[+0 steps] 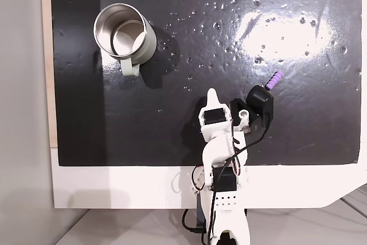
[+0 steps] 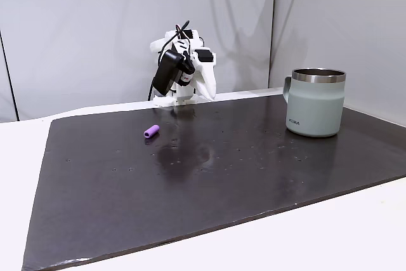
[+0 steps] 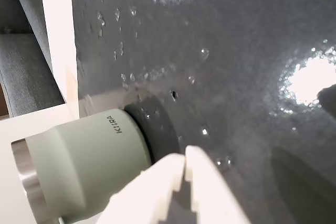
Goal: Grasp a pengrip and put it in the cup.
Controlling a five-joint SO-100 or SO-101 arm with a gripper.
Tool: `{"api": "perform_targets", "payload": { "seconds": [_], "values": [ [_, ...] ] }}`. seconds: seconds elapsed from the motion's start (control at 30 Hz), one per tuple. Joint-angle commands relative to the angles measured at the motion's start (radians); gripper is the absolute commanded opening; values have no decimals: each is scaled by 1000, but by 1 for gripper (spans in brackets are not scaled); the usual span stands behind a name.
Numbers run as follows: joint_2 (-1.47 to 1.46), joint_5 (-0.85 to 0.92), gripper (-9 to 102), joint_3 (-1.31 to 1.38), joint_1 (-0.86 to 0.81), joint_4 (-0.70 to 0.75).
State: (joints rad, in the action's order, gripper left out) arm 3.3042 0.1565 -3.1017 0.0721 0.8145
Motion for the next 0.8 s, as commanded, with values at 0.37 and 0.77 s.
{"api": "perform_targets", "payload": {
  "seconds": [0.37, 0.77],
  "values": [
    [-413, 117, 0, 499, -172, 146],
    [-568, 499, 0, 637, -337, 183]
  ]
}}
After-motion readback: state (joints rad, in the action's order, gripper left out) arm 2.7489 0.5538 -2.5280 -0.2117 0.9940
